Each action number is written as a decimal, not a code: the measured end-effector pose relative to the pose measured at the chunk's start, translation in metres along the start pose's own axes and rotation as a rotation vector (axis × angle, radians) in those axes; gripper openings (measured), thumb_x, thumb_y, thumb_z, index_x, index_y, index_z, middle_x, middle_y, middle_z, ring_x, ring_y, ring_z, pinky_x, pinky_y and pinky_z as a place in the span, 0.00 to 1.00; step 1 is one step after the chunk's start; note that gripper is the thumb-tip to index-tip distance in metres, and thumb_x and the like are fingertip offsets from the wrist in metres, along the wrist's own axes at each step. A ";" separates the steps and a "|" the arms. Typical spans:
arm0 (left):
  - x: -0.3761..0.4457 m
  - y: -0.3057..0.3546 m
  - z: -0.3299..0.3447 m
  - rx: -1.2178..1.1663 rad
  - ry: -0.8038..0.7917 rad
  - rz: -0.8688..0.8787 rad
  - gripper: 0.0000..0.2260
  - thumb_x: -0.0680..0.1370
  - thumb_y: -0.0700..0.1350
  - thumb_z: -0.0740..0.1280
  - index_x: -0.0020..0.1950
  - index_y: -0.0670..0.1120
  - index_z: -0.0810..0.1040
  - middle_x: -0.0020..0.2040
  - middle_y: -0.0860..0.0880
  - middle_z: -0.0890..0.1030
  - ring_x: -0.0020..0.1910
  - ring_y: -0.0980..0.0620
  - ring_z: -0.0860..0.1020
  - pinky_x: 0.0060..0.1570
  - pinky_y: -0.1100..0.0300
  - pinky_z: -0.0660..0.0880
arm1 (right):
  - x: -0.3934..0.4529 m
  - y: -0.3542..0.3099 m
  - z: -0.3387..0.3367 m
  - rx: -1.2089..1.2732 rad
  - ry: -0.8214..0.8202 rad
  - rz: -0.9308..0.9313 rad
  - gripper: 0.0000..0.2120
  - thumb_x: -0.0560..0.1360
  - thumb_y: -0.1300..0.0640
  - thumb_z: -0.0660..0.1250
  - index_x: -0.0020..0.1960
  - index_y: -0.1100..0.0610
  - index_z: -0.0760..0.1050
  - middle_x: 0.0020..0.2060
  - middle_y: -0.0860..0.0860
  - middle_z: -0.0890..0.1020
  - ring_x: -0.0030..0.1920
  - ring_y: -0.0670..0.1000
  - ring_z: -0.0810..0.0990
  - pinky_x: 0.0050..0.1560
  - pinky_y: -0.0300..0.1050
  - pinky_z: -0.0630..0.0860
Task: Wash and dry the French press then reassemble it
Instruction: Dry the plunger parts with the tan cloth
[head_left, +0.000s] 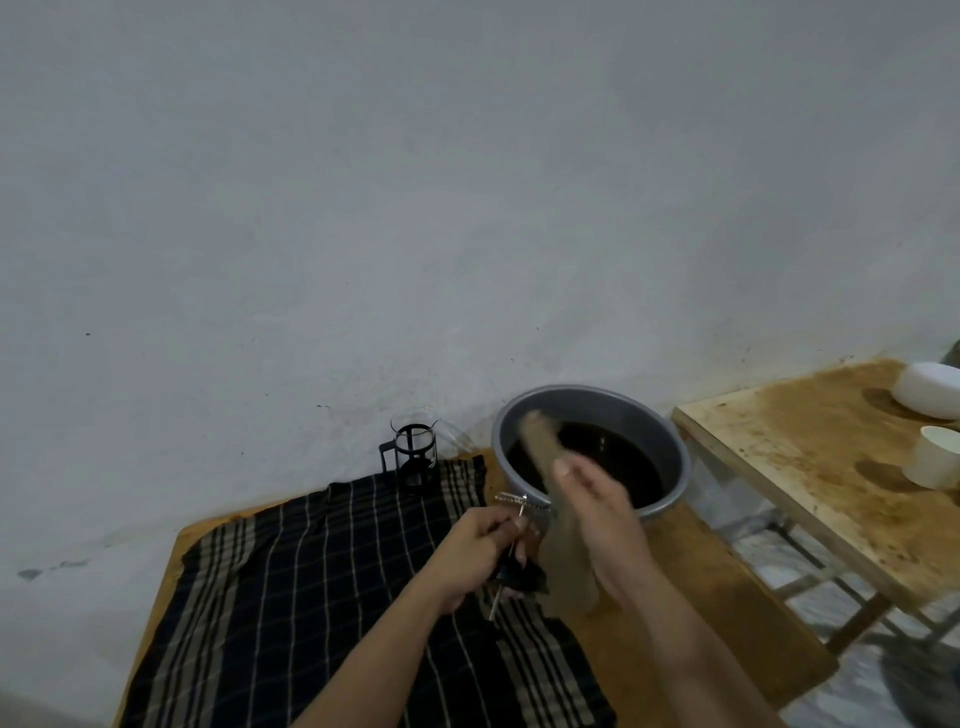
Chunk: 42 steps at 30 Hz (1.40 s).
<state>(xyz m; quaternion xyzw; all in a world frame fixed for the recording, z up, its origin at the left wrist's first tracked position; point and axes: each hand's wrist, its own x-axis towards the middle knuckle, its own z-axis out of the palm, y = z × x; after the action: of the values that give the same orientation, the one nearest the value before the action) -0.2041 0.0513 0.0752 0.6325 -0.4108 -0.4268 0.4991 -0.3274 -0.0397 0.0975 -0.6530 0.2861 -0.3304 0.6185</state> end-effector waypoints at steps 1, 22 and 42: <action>0.000 0.004 0.002 -0.025 0.000 -0.007 0.15 0.83 0.42 0.58 0.41 0.36 0.75 0.32 0.47 0.75 0.26 0.55 0.76 0.27 0.66 0.73 | -0.003 0.002 0.003 -0.212 -0.091 -0.104 0.09 0.79 0.55 0.64 0.55 0.41 0.76 0.53 0.47 0.82 0.52 0.43 0.80 0.53 0.39 0.77; 0.002 0.026 0.009 0.109 0.130 -0.299 0.09 0.76 0.45 0.64 0.38 0.44 0.76 0.32 0.48 0.73 0.24 0.54 0.68 0.22 0.65 0.66 | 0.013 0.034 -0.018 -0.533 0.113 -0.226 0.05 0.77 0.56 0.67 0.51 0.48 0.76 0.43 0.42 0.80 0.45 0.39 0.79 0.42 0.31 0.74; -0.003 0.022 0.019 0.033 0.208 -0.321 0.11 0.74 0.45 0.65 0.32 0.46 0.70 0.32 0.46 0.70 0.24 0.53 0.66 0.26 0.62 0.63 | 0.010 0.030 -0.019 -0.878 0.069 -0.301 0.05 0.79 0.50 0.62 0.49 0.51 0.71 0.35 0.45 0.77 0.31 0.42 0.76 0.29 0.34 0.69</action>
<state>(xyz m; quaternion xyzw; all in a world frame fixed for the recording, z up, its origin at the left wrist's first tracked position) -0.2247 0.0457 0.0944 0.7388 -0.2576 -0.4264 0.4538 -0.3346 -0.0615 0.0687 -0.8759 0.3214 -0.2856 0.2188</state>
